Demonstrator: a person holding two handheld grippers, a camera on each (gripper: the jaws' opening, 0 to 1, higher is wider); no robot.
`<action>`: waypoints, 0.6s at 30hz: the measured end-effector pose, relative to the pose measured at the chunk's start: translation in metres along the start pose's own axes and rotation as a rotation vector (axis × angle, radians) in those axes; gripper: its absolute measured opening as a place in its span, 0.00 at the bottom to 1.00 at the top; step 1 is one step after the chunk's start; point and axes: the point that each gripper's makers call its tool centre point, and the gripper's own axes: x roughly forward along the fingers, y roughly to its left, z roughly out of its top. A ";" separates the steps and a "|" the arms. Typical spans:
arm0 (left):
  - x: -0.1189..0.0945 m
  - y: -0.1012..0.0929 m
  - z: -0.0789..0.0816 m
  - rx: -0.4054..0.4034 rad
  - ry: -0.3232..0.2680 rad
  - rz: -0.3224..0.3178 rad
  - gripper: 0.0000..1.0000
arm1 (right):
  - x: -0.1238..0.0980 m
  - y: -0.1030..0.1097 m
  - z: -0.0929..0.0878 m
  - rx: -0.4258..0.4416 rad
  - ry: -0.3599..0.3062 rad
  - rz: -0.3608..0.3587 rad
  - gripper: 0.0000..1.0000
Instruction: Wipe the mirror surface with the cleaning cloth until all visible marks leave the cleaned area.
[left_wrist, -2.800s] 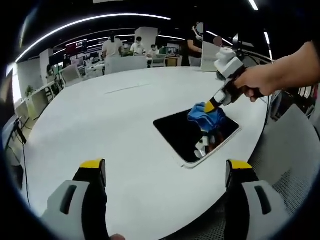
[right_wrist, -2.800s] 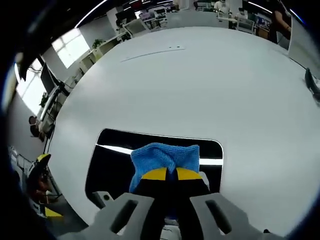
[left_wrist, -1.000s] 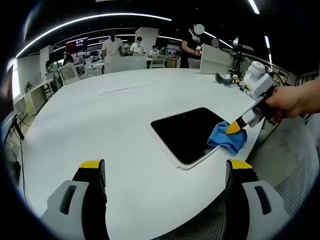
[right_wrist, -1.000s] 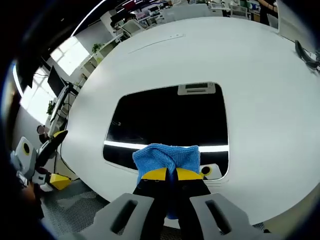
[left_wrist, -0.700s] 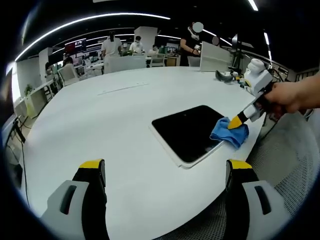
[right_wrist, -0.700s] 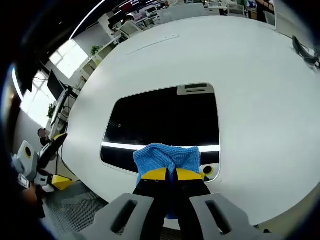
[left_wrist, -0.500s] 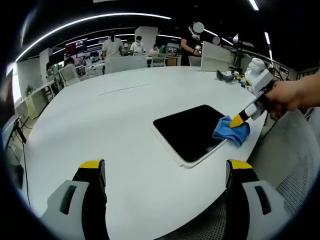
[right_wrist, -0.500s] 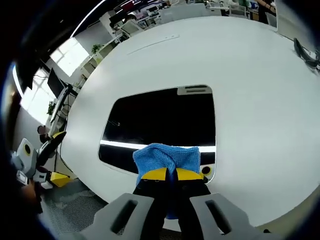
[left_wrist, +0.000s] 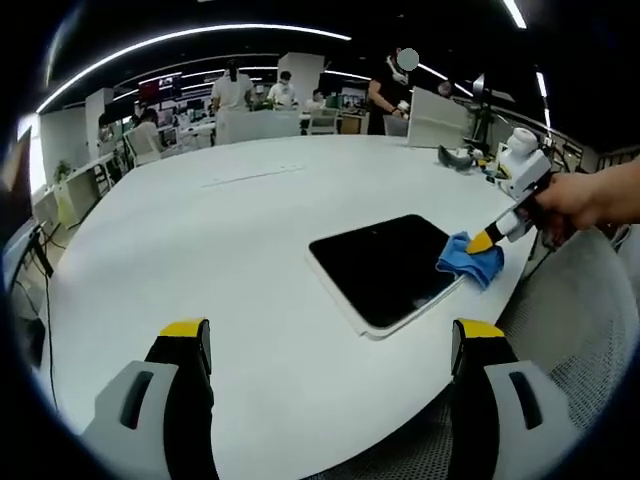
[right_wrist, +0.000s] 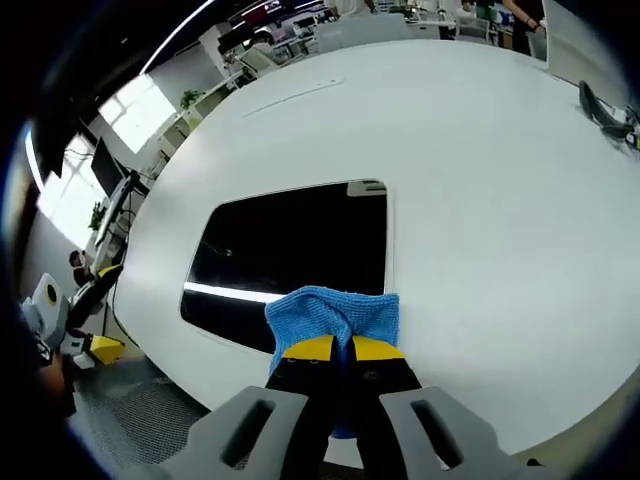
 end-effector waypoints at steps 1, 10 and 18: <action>0.000 -0.001 0.001 -0.001 -0.007 -0.002 0.99 | 0.001 0.000 0.000 0.001 -0.001 0.000 0.00; -0.002 0.001 0.002 -0.023 -0.010 0.008 0.99 | 0.008 -0.001 0.015 -0.008 -0.014 -0.018 0.00; -0.002 0.004 0.001 -0.035 -0.010 0.016 0.99 | 0.017 -0.004 0.032 -0.008 -0.032 -0.021 0.00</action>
